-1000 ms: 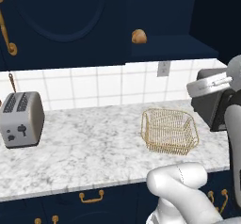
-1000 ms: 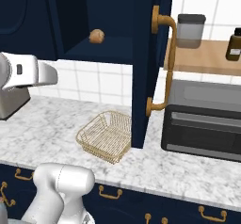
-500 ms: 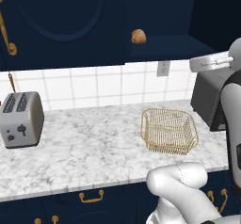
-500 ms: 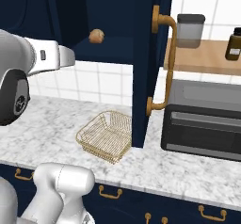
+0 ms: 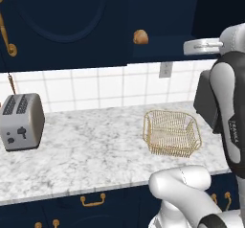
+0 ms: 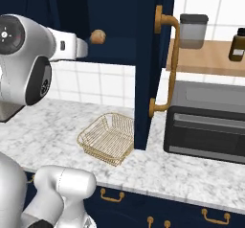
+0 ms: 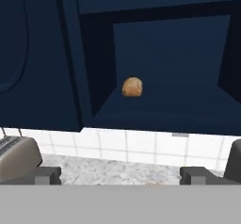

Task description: Open the cabinet, pick up the bread from the cabinet and place it in the basket. Then move the basket to the dining counter.

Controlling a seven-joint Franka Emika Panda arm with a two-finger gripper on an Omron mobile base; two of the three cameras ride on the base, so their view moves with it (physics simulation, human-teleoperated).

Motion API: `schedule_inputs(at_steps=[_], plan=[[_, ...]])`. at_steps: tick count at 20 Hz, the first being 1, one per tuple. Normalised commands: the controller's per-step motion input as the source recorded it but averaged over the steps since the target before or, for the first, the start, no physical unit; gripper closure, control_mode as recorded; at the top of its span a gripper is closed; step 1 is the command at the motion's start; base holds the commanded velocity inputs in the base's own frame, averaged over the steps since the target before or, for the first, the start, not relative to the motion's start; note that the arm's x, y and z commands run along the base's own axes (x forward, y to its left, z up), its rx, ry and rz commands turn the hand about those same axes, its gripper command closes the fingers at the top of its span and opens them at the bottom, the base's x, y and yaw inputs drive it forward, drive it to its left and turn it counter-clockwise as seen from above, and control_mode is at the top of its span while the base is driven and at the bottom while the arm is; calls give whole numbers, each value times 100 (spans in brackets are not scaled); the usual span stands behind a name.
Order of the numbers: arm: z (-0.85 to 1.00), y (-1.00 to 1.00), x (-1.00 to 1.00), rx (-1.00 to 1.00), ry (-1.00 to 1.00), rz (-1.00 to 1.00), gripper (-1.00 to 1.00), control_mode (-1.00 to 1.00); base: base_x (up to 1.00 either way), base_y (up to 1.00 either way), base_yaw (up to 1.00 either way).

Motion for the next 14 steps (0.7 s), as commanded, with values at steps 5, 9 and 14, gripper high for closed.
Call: schedule_inputs(at_steps=[5, 9, 14], plan=[[0, 0, 69, 0, 0, 0, -100, -100, 0, 0, 0], [0, 0, 67, 6, 6, 5, -100, -100, 0, 0, 0], [0, 0, 64, 11, 9, 17, -100, -100, 0, 0, 0]])
